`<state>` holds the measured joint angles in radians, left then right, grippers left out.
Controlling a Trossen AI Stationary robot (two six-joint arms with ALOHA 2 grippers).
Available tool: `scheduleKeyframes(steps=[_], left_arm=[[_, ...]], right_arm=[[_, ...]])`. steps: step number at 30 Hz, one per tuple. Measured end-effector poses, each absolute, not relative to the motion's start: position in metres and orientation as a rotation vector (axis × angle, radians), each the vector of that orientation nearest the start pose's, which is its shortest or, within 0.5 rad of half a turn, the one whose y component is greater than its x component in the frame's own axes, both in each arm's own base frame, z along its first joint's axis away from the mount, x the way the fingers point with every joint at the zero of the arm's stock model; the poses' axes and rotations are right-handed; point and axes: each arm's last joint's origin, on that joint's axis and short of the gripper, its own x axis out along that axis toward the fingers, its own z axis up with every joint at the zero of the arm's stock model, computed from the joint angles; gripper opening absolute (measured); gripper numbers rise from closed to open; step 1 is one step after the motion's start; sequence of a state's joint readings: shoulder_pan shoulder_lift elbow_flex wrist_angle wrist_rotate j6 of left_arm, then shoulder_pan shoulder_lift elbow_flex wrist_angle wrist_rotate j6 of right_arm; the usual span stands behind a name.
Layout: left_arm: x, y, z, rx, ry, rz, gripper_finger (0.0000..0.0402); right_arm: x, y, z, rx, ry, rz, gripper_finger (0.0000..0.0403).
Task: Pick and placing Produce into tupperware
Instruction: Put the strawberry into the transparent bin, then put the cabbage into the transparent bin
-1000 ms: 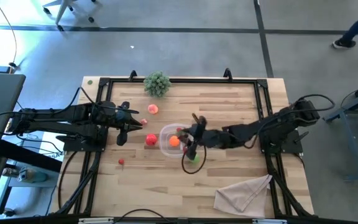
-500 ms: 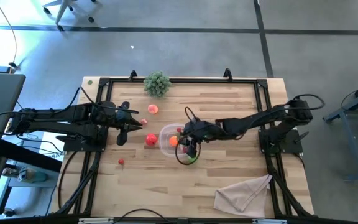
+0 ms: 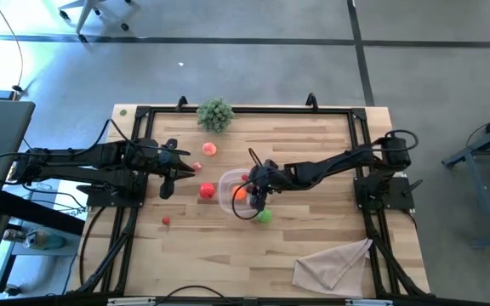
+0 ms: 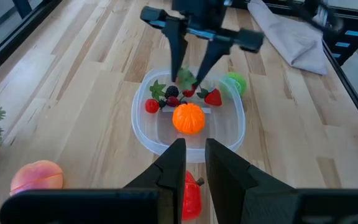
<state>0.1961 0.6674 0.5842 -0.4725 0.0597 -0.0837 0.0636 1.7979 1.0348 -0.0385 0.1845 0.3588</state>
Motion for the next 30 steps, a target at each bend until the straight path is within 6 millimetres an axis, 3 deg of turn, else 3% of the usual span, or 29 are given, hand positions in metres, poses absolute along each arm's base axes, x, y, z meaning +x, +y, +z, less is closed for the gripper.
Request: scheduleKeyframes(steps=[10,23,30], left_arm=[[0.1415,0.0263,0.2554,-0.152,0.546,0.156,0.0051],[0.1415,0.0264,0.2554,-0.152,0.546,0.156,0.0051],[0.1414,0.0264,0.2554,-0.152,0.546,0.156,0.0051]], right_arm=[[0.3621,0.0149,0.1629,0.198,0.777,-0.35,0.0152],[0.3614,0.0131,0.1622,0.224,0.782,-0.368,0.0205],[0.3678,0.0136,0.1716,0.233,0.676,-0.353,0.0206]])
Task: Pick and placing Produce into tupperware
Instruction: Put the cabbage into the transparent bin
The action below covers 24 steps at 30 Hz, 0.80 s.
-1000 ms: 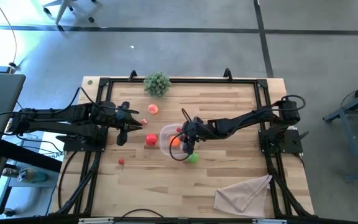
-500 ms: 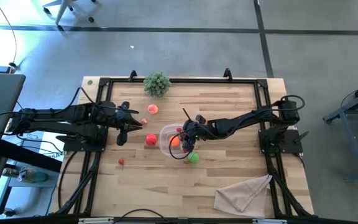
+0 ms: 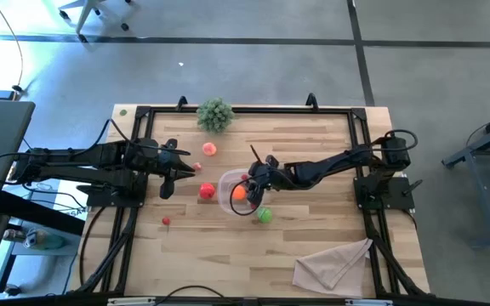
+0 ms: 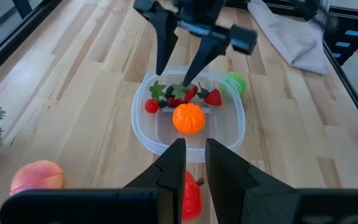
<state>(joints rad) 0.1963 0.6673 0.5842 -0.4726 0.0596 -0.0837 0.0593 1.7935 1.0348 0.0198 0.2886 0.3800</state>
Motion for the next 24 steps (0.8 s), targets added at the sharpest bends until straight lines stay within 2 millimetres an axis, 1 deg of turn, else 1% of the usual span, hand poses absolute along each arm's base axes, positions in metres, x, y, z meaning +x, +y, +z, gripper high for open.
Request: scheduleKeyframes(steps=[6,10,17,21,24], left_arm=[[0.141,0.026,0.255,-0.153,0.546,0.157,0.0051],[0.141,0.026,0.255,-0.152,0.546,0.156,0.0051],[0.141,0.026,0.255,-0.153,0.546,0.157,0.0051],[0.141,0.026,0.255,-0.153,0.546,0.156,0.0051],[0.141,0.026,0.255,-0.153,0.546,0.156,0.0051]], right_arm=[[0.366,0.014,0.193,0.25,0.588,-0.334,0.0206],[0.362,0.021,0.212,0.269,0.518,-0.307,0.0206],[0.352,0.049,0.248,0.298,0.365,-0.189,0.0206],[0.346,0.071,0.264,0.282,0.283,-0.104,0.0206],[0.342,0.087,0.272,0.271,0.234,-0.046,0.0206]])
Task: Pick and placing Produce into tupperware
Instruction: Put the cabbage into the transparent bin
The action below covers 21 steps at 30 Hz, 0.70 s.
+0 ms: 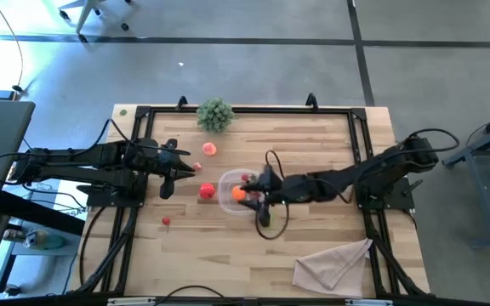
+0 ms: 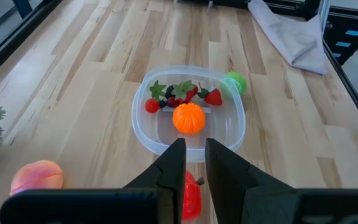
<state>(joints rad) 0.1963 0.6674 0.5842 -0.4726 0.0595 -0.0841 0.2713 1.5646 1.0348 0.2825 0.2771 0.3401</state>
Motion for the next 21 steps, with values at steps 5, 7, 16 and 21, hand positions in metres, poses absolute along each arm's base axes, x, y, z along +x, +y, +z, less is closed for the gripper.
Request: scheduleKeyframes(steps=[5,7,16,21], left_arm=[[0.141,0.026,0.255,-0.153,0.546,0.157,0.0051],[0.141,0.026,0.255,-0.152,0.545,0.156,0.0051],[0.141,0.026,0.255,-0.153,0.546,0.157,0.0051],[0.141,0.026,0.255,-0.152,0.546,0.156,0.0051]], right_arm=[[0.336,0.108,0.275,0.341,0.221,0.011,0.0206],[0.334,0.114,0.275,0.412,0.227,0.021,0.0206],[0.325,0.139,0.276,0.635,0.241,0.073,0.0206],[0.323,0.143,0.278,0.628,0.221,0.084,0.0206]])
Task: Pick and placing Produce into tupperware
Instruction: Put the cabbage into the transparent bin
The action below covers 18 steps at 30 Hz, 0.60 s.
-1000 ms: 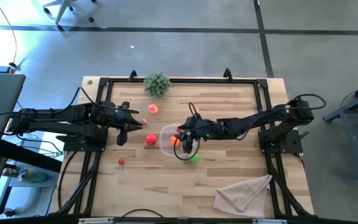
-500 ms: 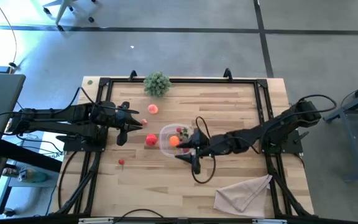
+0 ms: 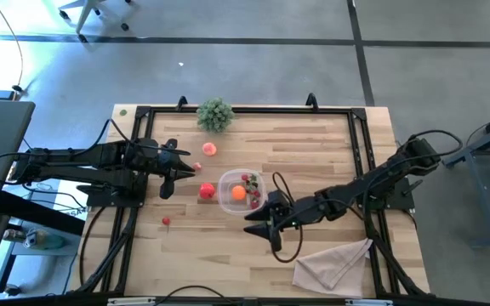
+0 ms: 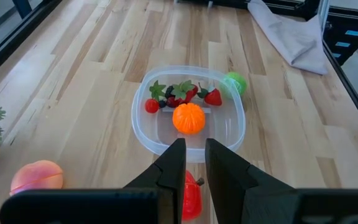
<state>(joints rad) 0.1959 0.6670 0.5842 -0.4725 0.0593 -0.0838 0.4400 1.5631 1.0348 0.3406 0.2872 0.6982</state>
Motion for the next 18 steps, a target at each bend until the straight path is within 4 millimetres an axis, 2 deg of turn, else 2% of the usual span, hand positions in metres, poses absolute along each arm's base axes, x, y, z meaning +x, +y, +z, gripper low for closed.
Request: scheduleKeyframes(steps=[5,12,18], left_arm=[[0.141,0.026,0.255,-0.152,0.546,0.156,0.0051],[0.141,0.026,0.255,-0.153,0.546,0.156,0.0051],[0.141,0.026,0.255,-0.152,0.546,0.156,0.0051]], right_arm=[[0.327,0.137,0.282,0.613,0.202,0.077,0.0206],[0.335,0.129,0.304,0.506,0.29,-0.007,0.0206],[0.333,0.121,0.32,0.681,0.428,-0.18,0.0206]])
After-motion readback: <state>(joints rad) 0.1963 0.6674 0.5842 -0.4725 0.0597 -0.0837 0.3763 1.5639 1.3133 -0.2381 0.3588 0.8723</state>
